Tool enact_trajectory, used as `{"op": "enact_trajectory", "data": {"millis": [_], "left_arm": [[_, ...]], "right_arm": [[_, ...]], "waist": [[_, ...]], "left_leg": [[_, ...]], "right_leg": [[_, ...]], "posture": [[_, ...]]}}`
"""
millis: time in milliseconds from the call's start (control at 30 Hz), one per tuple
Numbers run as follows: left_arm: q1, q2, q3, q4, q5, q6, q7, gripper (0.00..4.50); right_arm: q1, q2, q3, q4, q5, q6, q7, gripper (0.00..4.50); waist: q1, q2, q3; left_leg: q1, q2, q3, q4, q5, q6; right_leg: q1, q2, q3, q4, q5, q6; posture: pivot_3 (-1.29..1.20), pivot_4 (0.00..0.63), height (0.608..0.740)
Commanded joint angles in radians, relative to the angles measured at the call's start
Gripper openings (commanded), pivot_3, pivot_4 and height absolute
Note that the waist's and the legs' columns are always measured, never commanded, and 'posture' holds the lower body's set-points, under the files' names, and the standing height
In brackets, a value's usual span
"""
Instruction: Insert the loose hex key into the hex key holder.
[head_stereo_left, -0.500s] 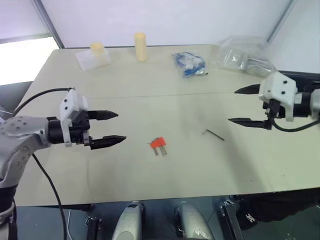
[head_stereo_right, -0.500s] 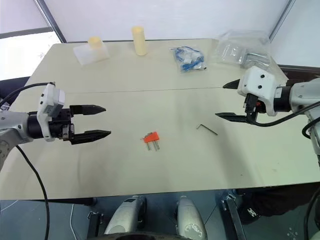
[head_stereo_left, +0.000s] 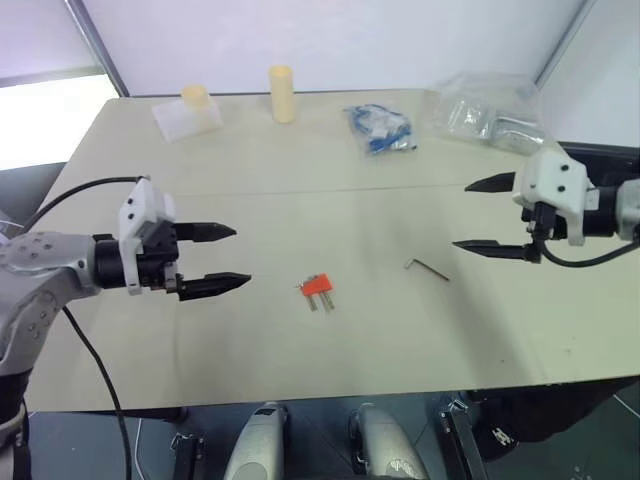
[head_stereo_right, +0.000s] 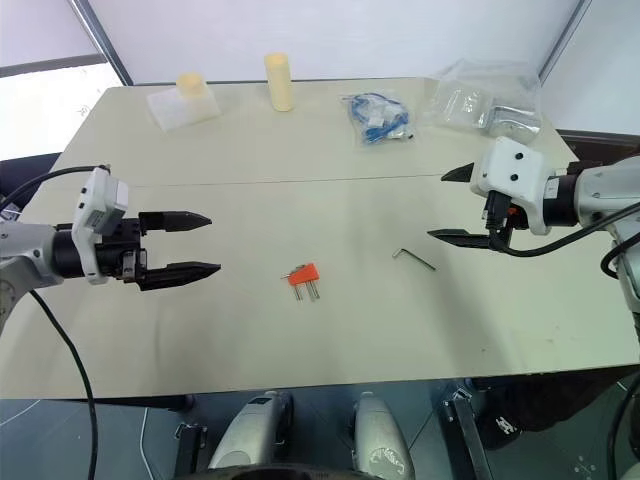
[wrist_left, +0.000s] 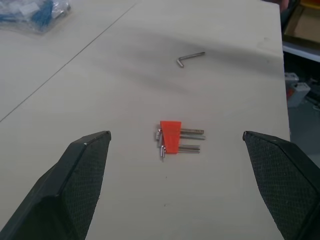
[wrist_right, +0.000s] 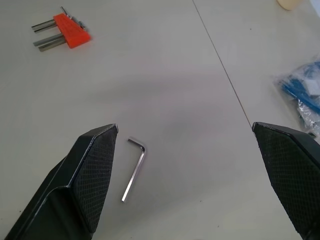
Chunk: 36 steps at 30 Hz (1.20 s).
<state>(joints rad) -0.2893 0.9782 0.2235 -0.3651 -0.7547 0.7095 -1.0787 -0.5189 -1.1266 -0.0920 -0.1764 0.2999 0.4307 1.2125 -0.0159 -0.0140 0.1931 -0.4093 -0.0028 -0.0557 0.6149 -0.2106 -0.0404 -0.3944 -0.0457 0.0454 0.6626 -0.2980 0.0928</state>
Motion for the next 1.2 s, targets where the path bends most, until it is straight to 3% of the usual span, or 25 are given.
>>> {"op": "enact_trajectory", "data": {"millis": [33,500,800,933,1200], "left_arm": [[-0.021,0.014,0.039,-0.013,-0.014,-0.003,0.002,4.45],[-0.010,0.007,0.041,-0.023,-0.020,0.002,0.015,4.45],[-0.006,-0.052,0.054,-0.011,-0.066,0.040,0.100,4.45],[0.057,-0.096,0.101,-0.017,-0.079,0.063,0.173,4.45],[0.148,-0.113,0.163,-0.114,-0.117,0.090,0.248,4.45]], "right_arm": [[-0.015,-0.007,-0.009,-0.035,0.006,0.001,-0.007,4.50],[-0.040,0.020,0.030,-0.033,0.011,0.003,0.004,4.50],[-0.190,0.261,0.268,0.116,-0.072,-0.111,0.032,4.50],[-0.234,0.431,0.435,0.328,-0.216,-0.326,0.041,4.50],[-0.316,0.581,0.539,0.668,-0.359,-0.604,0.047,4.50]], "waist": [[0.000,0.000,0.000],[-0.001,0.000,0.000],[-0.005,0.000,0.000],[-0.008,-0.001,0.000],[0.001,-0.001,0.000]], "left_leg": [[0.000,0.000,0.000,0.000,0.000,0.000],[0.000,0.000,0.000,0.000,0.000,0.000],[0.000,0.000,0.000,0.001,0.000,0.000],[0.001,0.001,0.000,0.001,0.000,0.000],[-0.001,-0.001,-0.001,0.002,0.000,-0.001]], "right_leg": [[0.000,0.000,0.000,0.000,0.000,0.000],[0.000,0.000,0.000,0.000,0.000,0.000],[0.000,0.001,0.000,0.001,0.000,0.000],[0.000,0.001,0.000,0.002,0.000,0.001],[-0.001,0.000,0.000,0.002,0.001,0.001]], "posture": [[0.00,0.150,0.740],[0.00,0.150,0.740],[0.00,0.150,0.740],[0.00,0.150,0.740],[0.00,0.150,0.740]]}}
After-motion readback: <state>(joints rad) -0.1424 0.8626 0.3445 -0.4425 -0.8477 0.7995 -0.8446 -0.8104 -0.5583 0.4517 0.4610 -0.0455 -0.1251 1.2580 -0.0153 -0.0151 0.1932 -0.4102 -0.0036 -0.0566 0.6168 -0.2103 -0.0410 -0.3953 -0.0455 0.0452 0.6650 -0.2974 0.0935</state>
